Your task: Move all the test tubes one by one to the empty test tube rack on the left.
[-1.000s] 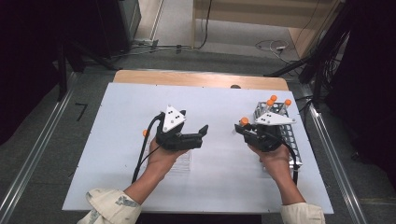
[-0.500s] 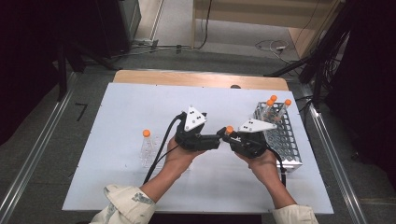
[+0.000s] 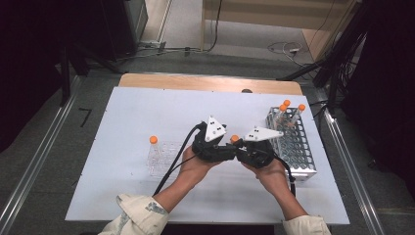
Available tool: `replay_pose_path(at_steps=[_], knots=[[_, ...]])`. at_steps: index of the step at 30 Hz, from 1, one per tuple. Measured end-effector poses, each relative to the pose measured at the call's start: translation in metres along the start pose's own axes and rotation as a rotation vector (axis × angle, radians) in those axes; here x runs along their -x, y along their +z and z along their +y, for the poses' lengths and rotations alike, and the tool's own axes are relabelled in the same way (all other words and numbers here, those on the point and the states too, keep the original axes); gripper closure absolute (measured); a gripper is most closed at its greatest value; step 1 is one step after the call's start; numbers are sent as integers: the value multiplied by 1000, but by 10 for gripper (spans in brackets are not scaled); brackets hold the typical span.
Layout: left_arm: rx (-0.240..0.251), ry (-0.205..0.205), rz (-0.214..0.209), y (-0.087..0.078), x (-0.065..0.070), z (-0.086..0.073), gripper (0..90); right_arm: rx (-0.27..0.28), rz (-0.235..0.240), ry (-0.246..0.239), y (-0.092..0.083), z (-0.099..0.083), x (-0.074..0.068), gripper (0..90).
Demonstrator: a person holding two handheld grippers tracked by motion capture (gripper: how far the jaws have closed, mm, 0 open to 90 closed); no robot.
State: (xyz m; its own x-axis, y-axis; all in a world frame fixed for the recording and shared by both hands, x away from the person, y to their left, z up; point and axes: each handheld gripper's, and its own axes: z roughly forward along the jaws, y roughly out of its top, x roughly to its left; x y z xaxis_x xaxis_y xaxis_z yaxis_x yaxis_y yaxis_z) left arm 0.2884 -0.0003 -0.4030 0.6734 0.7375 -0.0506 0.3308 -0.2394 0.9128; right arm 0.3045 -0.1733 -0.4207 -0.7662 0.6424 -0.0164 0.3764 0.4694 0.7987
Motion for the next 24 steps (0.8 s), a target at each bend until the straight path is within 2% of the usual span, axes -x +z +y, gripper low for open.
replay_pose_path(at_steps=[15,22,24], knots=[[2,-1,-36,3,2,-9,685,-9,2,-3,3,-1,-2,719],[14,-5,-37,2,2,-8,702,-1,12,3,2,-1,-1,712],[26,-19,-40,0,1,-7,704,1,30,11,1,-1,0,658]])
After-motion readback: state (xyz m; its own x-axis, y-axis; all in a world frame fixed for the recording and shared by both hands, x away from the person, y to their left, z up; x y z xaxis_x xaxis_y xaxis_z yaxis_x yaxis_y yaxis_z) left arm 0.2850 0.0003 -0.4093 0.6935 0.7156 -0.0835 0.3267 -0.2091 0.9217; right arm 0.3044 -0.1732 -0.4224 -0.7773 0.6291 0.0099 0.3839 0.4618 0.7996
